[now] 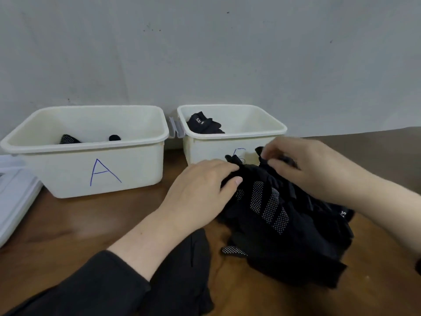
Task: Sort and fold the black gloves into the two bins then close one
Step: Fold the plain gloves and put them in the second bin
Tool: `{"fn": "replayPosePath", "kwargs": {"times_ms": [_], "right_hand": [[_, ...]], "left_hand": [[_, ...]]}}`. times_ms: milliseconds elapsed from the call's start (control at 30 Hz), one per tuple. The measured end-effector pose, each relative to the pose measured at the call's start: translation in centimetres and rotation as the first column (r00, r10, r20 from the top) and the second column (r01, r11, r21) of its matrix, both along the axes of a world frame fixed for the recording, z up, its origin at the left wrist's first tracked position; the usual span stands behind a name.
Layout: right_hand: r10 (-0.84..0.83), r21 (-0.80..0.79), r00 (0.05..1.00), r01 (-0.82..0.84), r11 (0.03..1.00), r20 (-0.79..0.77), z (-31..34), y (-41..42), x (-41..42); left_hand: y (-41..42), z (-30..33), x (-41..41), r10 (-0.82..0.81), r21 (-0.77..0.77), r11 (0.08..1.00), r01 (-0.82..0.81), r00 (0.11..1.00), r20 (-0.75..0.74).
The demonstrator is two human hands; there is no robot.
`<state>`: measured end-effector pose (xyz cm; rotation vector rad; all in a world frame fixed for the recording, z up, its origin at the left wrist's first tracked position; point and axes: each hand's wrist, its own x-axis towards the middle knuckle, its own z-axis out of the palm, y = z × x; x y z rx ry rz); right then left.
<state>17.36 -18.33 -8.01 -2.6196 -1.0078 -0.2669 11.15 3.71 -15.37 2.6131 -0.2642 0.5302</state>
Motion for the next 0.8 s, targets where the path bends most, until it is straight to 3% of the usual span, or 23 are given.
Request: {"fn": "replayPosePath", "kwargs": {"times_ms": [200, 333, 433, 633, 800], "right_hand": [[0.001, -0.283, 1.0, -0.007, 0.959, -0.023, -3.9, -3.7, -2.7], [-0.197, -0.159, 0.98, 0.193, 0.968, -0.011, -5.5, -6.1, -3.2], [-0.318, -0.245, 0.944, 0.289, 0.925, -0.087, -7.4, -7.7, -3.0], [-0.316, 0.094, 0.939, 0.33, 0.939, -0.135, -10.7, -8.1, -1.7], [-0.352, 0.161, 0.905, 0.394, 0.905, -0.238, -10.2, -7.7, 0.1]], "left_hand": [[-2.8, 0.0, -2.0, -0.002, -0.03, 1.0, -0.002, 0.991, -0.135], [-4.6, -0.6, -3.5, -0.011, -0.03, 1.0, 0.006, 0.984, -0.177], [-6.6, -1.0, -4.5, -0.014, 0.043, 0.999, 0.022, 0.983, -0.181], [-10.1, -2.2, -5.1, 0.004, 0.266, 0.962, 0.065, 0.968, -0.249], [-10.4, -2.6, -5.3, 0.03, 0.253, 0.967, 0.036, 0.966, -0.255]]}}
